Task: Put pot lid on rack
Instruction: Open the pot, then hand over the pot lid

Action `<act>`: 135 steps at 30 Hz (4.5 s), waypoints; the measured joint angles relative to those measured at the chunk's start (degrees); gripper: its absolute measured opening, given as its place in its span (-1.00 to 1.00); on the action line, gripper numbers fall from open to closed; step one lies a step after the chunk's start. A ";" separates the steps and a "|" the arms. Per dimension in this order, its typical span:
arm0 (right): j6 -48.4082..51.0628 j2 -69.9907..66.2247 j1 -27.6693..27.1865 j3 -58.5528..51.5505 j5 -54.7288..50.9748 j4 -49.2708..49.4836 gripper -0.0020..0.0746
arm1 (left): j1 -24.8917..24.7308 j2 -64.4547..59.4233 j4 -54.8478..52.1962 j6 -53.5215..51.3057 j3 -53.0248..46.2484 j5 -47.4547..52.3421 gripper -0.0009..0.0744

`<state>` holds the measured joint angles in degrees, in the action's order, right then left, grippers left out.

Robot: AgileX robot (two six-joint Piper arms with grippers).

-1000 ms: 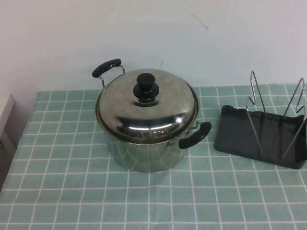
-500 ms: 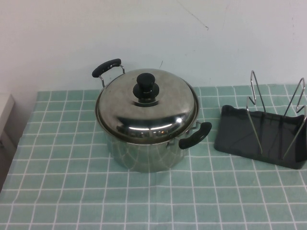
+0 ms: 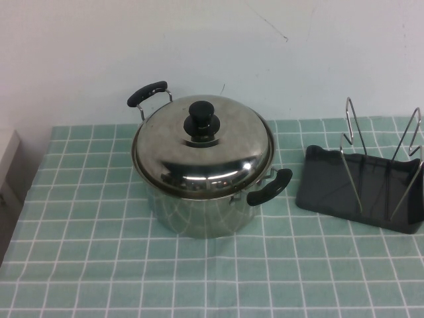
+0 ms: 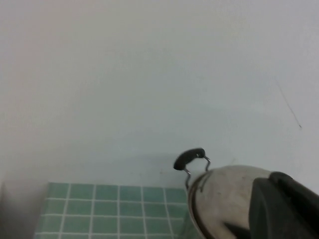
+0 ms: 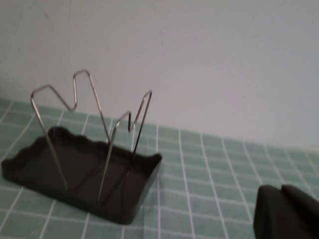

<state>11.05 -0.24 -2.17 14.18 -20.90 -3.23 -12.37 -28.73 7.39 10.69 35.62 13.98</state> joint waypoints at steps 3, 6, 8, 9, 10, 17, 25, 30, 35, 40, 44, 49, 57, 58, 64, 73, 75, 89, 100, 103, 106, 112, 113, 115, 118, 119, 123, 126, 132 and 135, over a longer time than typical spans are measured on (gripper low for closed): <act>-1.89 -2.55 0.00 -0.02 -3.65 0.26 -0.95 | -4.97 -7.54 3.87 -5.19 2.77 -0.45 -0.98; -2.63 -4.46 0.00 -0.02 -4.35 0.71 -0.95 | -10.83 -14.93 6.25 -10.69 4.23 -4.16 -0.98; -2.72 -5.32 0.00 -0.02 -4.35 0.80 -0.95 | -14.95 -19.60 6.69 -13.06 4.44 -9.23 -0.98; -2.86 -5.56 0.00 -0.02 -4.35 0.80 -0.95 | -17.17 -22.25 6.69 -13.96 4.49 -13.00 -0.98; -2.86 -5.67 0.00 -0.02 -4.35 0.80 -0.95 | -19.21 -24.92 6.43 -14.84 4.49 -17.21 -0.98; -2.86 -5.79 0.00 0.11 -4.35 0.80 -0.95 | -24.41 -41.73 3.26 -16.04 4.72 -43.68 -0.96; -2.86 -5.79 0.00 0.11 -4.35 0.80 -0.95 | -24.49 -53.64 3.25 -12.22 6.26 -48.47 0.30; -2.86 -5.79 0.00 0.11 -4.35 0.80 -0.95 | -24.55 -59.71 3.15 -11.16 11.97 -45.87 0.74; -2.86 -5.79 0.00 0.11 -4.35 0.80 -0.95 | -24.55 -65.96 3.90 -11.16 18.90 -43.35 0.78; -2.86 -5.79 0.00 0.11 -4.35 0.80 -0.95 | -24.55 -71.72 5.31 -11.16 23.44 -43.01 0.78; -2.86 -5.79 0.00 0.11 -4.35 0.80 -0.95 | -24.55 -74.16 6.57 -11.16 24.69 -43.02 0.78; -2.86 -5.79 0.00 0.11 -4.24 0.80 -0.95 | -24.55 -75.22 10.32 -14.70 25.06 -42.80 0.75; -2.86 -5.79 0.00 0.11 -4.24 0.80 -0.95 | -24.55 -75.36 11.73 -18.29 25.06 -43.70 -0.14; -2.86 -5.79 0.00 0.11 -4.24 0.80 -0.95 | -24.55 -75.39 11.73 -18.43 25.06 -44.13 -0.14; -2.86 -5.79 0.00 0.11 -3.71 0.80 -0.95 | -24.55 -75.17 11.96 -18.46 25.06 -47.21 -0.14; 0.21 -5.79 0.00 2.51 -1.18 20.70 -0.95 | -24.55 -64.36 9.74 -14.04 25.06 -47.85 -0.14; 5.17 -5.79 0.00 4.81 -2.02 31.94 -0.95 | -24.55 -60.58 6.05 -7.86 25.06 -47.69 -0.14; 49.30 -10.41 0.00 13.31 -18.74 98.83 -0.09 | -26.42 -51.25 -30.06 40.58 25.06 -68.42 -0.14; 45.40 -18.28 0.00 15.78 -21.06 99.90 0.76 | -37.75 -51.36 -30.99 35.40 25.06 -70.24 -0.14; 44.00 -20.58 0.00 16.87 -22.16 99.90 0.69 | -40.14 -51.36 -30.97 31.74 25.06 -70.14 -0.14; 43.39 -22.58 0.00 18.48 -23.59 99.90 0.51 | -42.12 -51.36 -30.97 30.55 25.06 -69.09 -0.14; 43.62 -25.32 0.00 20.92 -24.31 100.10 -0.28 | -44.59 -51.36 -31.86 28.61 25.06 -64.68 -0.14; 43.79 -25.32 0.00 21.05 -24.31 100.44 -0.47 | -44.63 -51.36 -31.76 28.61 25.06 -64.08 -0.14; 43.66 -25.40 0.00 21.05 -24.81 100.89 -0.59 | -44.89 -51.45 -31.38 28.83 25.06 -63.97 -0.14; 45.82 -25.40 0.00 21.05 -24.95 101.39 -0.59 | -45.01 -51.57 -31.34 29.11 25.06 -63.84 -0.14; 46.40 -25.40 0.00 21.05 -24.95 101.32 -0.59 | -45.01 -51.69 -31.34 29.21 25.06 -63.97 -0.14; 48.36 -25.40 0.00 21.05 -24.95 101.41 -0.59 | -45.01 -52.04 -31.45 32.37 25.06 -63.82 -0.13; 50.91 -25.40 0.00 21.05 -24.22 100.94 -0.78 | -45.01 -52.04 -31.96 34.67 25.06 -60.95 0.12; 54.17 -25.79 0.00 21.13 -18.25 100.09 -0.84 | -45.05 -52.25 -33.63 37.14 25.06 -54.04 0.68; 56.15 -25.86 0.00 21.13 -16.35 99.96 -0.84 | -45.05 -52.10 -33.63 36.78 25.06 -51.53 0.72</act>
<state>67.19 -26.11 -2.17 35.31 -37.25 96.73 -57.41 -80.83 -26.24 47.47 60.68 -37.55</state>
